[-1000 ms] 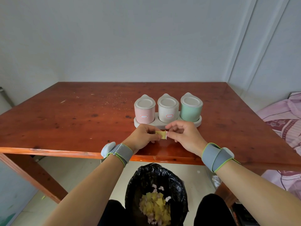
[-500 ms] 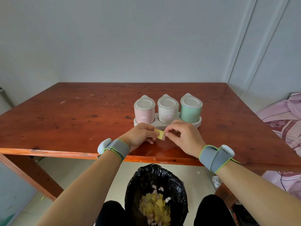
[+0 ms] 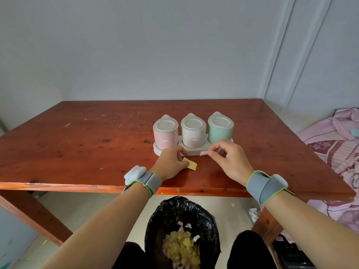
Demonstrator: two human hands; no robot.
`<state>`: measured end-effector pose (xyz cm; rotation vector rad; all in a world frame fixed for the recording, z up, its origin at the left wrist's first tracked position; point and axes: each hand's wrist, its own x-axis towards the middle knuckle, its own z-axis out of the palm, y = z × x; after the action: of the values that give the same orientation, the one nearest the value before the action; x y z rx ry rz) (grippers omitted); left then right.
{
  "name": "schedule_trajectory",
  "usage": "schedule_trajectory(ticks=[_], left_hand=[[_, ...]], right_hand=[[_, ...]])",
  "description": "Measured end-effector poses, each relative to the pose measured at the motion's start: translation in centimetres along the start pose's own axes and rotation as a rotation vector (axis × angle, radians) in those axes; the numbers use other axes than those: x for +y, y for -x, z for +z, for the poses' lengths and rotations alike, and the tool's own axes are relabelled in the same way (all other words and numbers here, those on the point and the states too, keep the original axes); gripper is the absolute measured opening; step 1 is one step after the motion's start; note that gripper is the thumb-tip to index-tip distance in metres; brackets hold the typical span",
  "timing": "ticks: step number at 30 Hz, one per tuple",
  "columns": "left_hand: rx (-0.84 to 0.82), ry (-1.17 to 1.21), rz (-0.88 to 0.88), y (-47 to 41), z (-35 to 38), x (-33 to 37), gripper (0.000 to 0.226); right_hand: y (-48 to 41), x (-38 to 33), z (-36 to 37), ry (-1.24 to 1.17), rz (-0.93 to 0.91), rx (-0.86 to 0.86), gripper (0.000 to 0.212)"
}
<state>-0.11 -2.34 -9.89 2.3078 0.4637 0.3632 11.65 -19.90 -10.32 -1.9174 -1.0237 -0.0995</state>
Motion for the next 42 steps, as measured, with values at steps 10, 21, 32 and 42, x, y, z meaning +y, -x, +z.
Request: schedule_trajectory(ticks=[10, 21, 32, 42], left_hand=[[0.267, -0.219, 0.254, -1.2, 0.9, 4.6, 0.032], [0.122, -0.413, 0.23, -5.1, 3.2, 8.6, 0.062], [0.204, -0.436, 0.183, -6.4, 4.2, 8.0, 0.049], [0.254, -0.417, 0.171, -6.7, 4.5, 8.3, 0.042]], right_hand=[[-1.0, 1.9, -3.0, 0.026, 0.126, 0.205, 0.014], [-3.0, 2.2, -3.9, 0.208, 0.151, 0.147, 0.006], [-3.6, 2.5, -3.8, 0.216, 0.165, 0.164, 0.005], [-3.8, 2.6, -3.8, 0.285, 0.152, 0.159, 0.005]])
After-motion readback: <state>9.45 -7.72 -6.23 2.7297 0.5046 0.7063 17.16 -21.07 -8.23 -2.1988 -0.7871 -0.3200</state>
